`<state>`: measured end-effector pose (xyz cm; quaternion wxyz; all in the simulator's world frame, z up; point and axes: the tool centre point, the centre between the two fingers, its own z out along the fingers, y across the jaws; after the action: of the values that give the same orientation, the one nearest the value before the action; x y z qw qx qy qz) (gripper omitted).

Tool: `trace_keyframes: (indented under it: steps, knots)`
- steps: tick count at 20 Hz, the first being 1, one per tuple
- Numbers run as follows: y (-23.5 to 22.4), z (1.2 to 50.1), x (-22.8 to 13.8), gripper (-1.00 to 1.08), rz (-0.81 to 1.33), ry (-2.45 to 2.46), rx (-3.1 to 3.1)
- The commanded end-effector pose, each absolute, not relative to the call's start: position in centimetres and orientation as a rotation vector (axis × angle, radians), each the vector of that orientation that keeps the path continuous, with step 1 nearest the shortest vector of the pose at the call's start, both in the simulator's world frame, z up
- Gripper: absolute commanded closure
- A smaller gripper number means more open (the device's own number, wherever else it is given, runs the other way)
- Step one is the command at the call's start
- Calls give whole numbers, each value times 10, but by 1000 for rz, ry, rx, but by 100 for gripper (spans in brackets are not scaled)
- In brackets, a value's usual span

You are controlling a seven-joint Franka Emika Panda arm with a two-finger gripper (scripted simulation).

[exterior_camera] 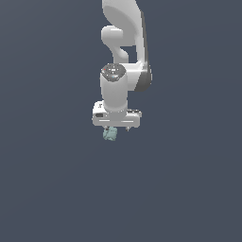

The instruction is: Pick up the object and move it to a goal position.

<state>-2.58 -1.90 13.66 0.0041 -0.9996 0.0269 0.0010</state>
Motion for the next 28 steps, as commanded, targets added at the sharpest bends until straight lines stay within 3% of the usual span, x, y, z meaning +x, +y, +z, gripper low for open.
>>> trace_keyframes:
  steps: [1,11,19,28]
  knots:
    - [-30,124,-36,-92,3,136,-3132]
    - [-58,91,-65,-92,0,277,-3129]
    - [-59,85,-66,-92,2,281,-3129]
    - [-59,47,-68,-92,0,285,-3129]
